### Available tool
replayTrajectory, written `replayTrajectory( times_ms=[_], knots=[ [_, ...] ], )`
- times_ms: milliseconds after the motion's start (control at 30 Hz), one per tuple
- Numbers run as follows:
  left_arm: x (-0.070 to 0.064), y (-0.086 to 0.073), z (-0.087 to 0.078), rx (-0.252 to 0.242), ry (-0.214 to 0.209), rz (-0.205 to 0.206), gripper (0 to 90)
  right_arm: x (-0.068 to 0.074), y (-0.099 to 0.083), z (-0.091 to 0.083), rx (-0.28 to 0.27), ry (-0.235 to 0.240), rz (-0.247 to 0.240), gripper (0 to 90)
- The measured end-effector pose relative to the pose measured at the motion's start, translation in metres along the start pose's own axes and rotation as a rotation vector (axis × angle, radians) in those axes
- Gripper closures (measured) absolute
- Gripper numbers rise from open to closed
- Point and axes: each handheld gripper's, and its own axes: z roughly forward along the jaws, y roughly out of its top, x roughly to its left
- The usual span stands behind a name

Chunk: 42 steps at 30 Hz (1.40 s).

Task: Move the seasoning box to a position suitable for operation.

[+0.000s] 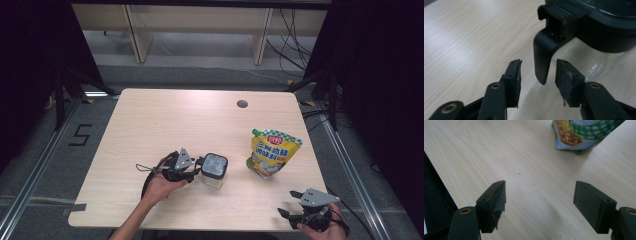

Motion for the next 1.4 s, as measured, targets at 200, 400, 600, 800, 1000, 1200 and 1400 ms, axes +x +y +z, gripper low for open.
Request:
replayTrajectory(
  times_ms=[200, 400, 600, 800, 1000, 1200, 1400],
  knots=[
    [-0.004, 0.004, 0.004, -0.004, -0.012, 0.067, 70.9, -0.001, 0.001, 0.001, -0.007, 0.009, -0.031, 27.1],
    [0.008, 0.01, -0.003, 0.006, -0.032, 0.279, 76.3, -0.001, 0.0, 0.0, -0.009, 0.005, -0.032, 27.1],
    [-0.013, -0.001, -0.016, -0.011, -0.022, 0.012, 75.9, -0.001, 0.0, 0.0, -0.009, 0.003, -0.026, 27.1],
    [-0.015, -0.007, -0.018, -0.005, -0.039, -0.031, 74.9, 0.0, 0.001, 0.0, -0.019, 0.009, -0.021, 27.2],
    [-0.019, -0.009, -0.017, -0.047, -0.049, -0.1, 75.0, -0.003, -0.001, -0.003, -0.025, -0.002, -0.012, 27.2],
    [-0.025, -0.012, -0.022, -0.063, -0.064, -0.125, 74.4, -0.002, -0.001, -0.001, -0.021, -0.002, -0.009, 27.2],
    [-0.028, -0.014, -0.032, -0.02, -0.069, -0.045, 73.9, -0.001, 0.0, -0.001, -0.019, 0.002, -0.013, 27.2]
  ],
)
